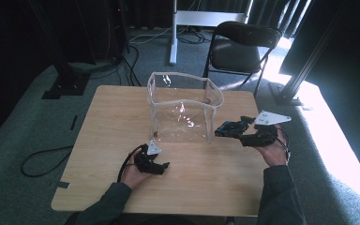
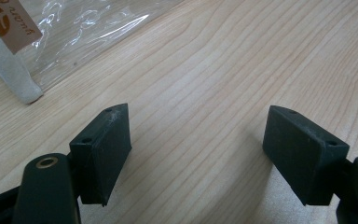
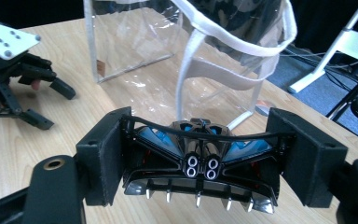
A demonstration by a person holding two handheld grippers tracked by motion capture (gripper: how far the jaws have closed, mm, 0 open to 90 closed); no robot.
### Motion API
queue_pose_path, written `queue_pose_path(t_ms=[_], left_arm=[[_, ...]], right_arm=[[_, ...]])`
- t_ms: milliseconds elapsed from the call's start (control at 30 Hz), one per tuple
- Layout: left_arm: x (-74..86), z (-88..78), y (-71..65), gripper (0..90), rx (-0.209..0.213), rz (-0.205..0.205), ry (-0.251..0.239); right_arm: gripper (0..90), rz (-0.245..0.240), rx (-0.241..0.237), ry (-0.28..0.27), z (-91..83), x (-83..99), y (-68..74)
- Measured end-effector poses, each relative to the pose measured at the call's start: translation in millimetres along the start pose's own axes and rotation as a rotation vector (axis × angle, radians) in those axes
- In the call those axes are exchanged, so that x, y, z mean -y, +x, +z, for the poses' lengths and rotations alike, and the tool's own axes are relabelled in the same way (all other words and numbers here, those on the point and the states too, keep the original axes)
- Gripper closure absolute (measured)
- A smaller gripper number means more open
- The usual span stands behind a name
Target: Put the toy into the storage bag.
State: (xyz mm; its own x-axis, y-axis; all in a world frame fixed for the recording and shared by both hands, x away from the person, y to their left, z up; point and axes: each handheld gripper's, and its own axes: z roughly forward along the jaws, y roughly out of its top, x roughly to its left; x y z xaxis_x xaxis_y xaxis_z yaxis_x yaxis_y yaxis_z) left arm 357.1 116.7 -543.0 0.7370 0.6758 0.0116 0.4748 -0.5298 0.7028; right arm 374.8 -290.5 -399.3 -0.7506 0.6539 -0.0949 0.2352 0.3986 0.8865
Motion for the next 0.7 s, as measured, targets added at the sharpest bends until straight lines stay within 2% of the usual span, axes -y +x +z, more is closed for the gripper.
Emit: queue_pose_path(t_ms=[700], left_arm=[[-0.2,0.2,-0.2,23.9,0.0,0.002,0.001]], right_arm=[[24.5,0.04,0.034,0.012,3.9,-18.8,-28.5]])
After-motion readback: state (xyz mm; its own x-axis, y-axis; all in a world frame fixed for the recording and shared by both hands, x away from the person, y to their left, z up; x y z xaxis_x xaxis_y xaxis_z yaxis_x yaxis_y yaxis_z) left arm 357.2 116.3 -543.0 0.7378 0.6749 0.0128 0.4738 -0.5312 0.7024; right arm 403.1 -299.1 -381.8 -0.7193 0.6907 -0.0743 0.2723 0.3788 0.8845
